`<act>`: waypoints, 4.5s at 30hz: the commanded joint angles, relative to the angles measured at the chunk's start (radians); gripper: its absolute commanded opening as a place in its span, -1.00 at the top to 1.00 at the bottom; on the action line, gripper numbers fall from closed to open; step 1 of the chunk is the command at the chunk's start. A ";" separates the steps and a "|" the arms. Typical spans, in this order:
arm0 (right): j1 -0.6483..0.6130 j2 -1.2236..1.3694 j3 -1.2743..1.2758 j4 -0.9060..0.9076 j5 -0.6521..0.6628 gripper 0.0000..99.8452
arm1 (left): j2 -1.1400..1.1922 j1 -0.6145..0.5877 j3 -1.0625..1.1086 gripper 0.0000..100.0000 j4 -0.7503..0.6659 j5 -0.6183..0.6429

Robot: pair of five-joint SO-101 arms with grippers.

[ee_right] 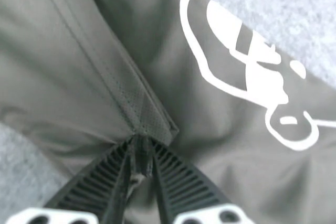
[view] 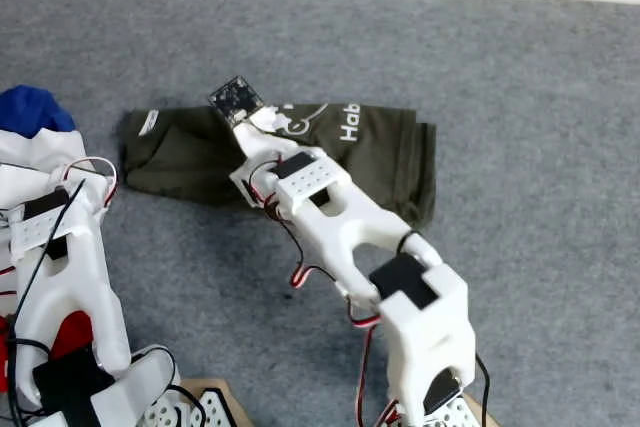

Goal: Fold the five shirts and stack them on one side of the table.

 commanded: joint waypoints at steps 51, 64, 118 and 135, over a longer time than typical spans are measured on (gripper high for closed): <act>0.575 -0.321 0.329 0.018 -0.101 0.99 | -0.039 0.065 0.051 0.92 -0.098 -0.043; 0.679 -0.329 0.320 0.085 -0.158 0.99 | -0.039 0.067 0.051 0.92 -0.100 -0.043; 0.573 -0.088 0.116 0.211 -0.227 0.98 | -0.041 0.073 0.051 0.92 -0.095 -0.043; 0.394 -0.268 -0.179 0.475 -0.233 0.99 | -0.047 -0.173 -0.214 0.92 0.074 -0.043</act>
